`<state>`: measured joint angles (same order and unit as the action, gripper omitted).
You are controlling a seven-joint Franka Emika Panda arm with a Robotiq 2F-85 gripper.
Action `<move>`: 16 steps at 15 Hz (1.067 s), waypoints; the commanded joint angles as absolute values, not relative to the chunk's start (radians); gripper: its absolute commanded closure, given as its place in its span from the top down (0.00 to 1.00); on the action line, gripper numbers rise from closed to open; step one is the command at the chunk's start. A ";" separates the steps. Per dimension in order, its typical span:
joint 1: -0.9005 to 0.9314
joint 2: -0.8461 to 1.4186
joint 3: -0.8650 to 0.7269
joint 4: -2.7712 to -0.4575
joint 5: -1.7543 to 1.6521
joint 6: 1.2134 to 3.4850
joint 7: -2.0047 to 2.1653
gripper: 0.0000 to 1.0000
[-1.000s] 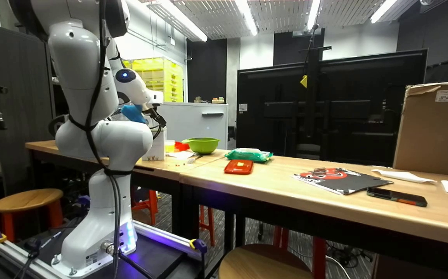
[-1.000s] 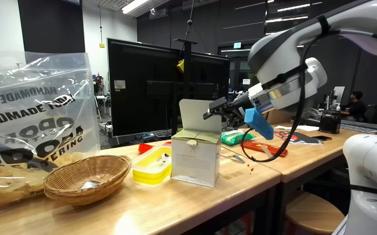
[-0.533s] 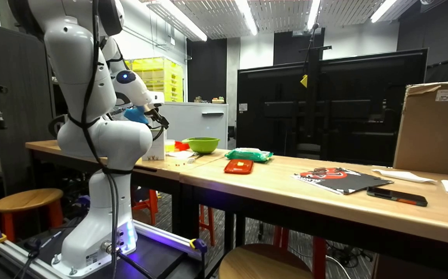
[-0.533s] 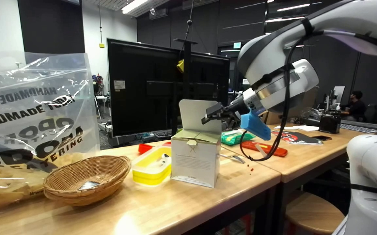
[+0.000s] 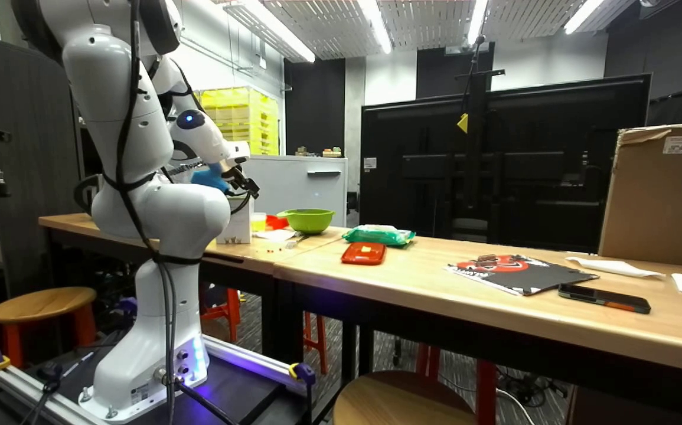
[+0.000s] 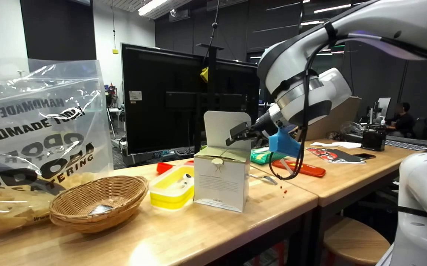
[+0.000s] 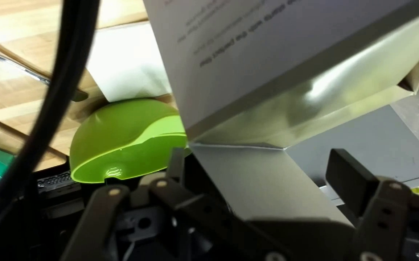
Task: Close the box
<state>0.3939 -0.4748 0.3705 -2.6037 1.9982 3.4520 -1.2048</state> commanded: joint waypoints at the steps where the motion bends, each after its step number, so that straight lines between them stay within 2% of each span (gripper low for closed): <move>1: 0.275 -0.450 0.459 -2.542 2.108 3.459 -1.363 1.00; 10: -0.012 -0.479 0.689 -2.493 2.307 3.458 -1.650 1.00; 16: -0.137 -0.505 0.780 -2.458 2.419 3.457 -1.805 1.00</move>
<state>-0.0731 -0.4673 0.7302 -2.4743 2.3445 3.4522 -1.7151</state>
